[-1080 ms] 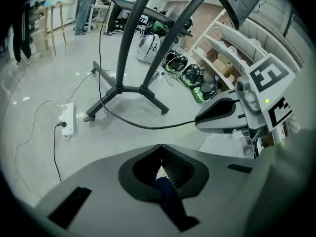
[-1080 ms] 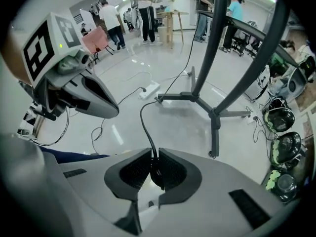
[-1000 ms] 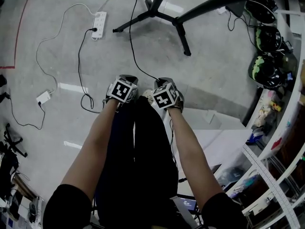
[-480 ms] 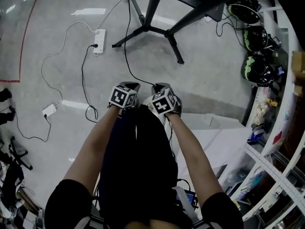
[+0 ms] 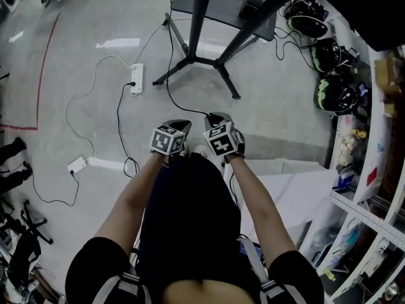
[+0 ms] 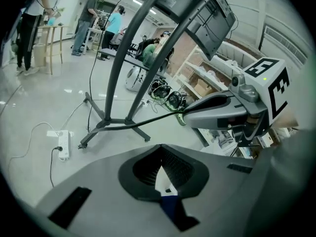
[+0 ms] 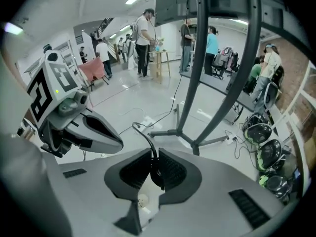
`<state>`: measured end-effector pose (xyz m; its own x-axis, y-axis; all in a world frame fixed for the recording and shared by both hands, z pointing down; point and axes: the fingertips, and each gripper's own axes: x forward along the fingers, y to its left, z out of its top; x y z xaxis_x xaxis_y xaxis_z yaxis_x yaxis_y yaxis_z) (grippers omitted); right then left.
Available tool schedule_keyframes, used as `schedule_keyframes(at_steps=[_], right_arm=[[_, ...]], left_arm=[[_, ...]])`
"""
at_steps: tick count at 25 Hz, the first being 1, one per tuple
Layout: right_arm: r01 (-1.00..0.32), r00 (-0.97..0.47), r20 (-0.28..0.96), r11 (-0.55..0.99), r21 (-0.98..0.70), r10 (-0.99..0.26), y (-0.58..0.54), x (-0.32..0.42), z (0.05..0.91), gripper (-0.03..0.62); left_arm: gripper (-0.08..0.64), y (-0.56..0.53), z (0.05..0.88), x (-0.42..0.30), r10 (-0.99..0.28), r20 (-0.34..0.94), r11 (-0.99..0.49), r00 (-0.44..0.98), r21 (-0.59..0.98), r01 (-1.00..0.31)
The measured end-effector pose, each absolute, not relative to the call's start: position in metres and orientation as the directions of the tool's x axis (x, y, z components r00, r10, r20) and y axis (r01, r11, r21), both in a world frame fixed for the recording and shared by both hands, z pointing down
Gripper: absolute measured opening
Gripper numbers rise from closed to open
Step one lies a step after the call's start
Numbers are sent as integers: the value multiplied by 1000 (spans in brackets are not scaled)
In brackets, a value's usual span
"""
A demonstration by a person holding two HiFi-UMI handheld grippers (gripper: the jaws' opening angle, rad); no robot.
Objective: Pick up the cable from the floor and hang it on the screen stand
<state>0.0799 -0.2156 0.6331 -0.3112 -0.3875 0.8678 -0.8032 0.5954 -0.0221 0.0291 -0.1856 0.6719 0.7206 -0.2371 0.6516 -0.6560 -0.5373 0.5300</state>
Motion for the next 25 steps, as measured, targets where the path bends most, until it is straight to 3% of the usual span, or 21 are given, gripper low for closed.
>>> schedule_keyframes(at_steps=[17,25], right_arm=[[-843,-279,787,532,74,-551,-174,99,485,61],[-839,-250,738,521,159,-627,-157,108,422,60]], left_arm=[[8,-151,518,46,-326,529,-612,784,514,-601],[8,-134,460,53,-308,474,-673,825,505,-541]])
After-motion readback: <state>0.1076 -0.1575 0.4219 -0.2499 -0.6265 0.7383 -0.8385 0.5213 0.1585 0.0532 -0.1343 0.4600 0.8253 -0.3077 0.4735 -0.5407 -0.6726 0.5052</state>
